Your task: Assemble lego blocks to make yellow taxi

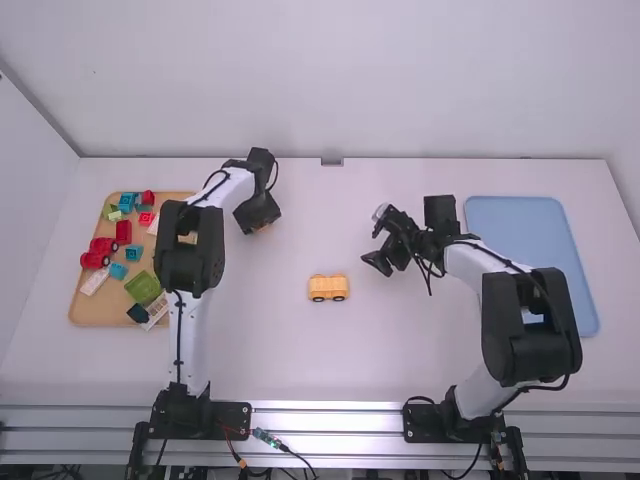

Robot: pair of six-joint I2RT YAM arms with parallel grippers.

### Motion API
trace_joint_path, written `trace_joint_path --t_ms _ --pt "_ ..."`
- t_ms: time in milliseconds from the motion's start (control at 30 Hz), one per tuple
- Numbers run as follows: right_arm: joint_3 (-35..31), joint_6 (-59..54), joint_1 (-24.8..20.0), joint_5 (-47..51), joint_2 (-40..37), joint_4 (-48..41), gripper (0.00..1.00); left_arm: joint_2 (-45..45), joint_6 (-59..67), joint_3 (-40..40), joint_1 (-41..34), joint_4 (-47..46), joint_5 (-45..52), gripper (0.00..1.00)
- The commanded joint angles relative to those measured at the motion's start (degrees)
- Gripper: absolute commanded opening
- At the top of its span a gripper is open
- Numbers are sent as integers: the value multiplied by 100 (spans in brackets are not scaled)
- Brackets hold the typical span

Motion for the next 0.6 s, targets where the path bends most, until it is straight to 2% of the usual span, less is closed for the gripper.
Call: trace_joint_path --t_ms 0,200,300,400,467,567 --pt "85 35 -12 -35 -138 -13 99 2 -22 -164 46 -8 -25 52" --pt "85 37 -12 -39 -138 -11 99 2 -4 -179 52 -41 -25 43" --pt "85 157 -12 -37 -138 -4 99 0 -2 -177 20 -19 -25 30" --pt "85 409 -12 -37 -138 57 99 0 2 -175 39 -67 -4 11" --pt "85 428 -12 -39 -138 76 99 0 -4 -177 13 -124 -15 8" --pt "85 424 -12 -39 -138 81 99 0 2 -168 37 -226 -6 8"
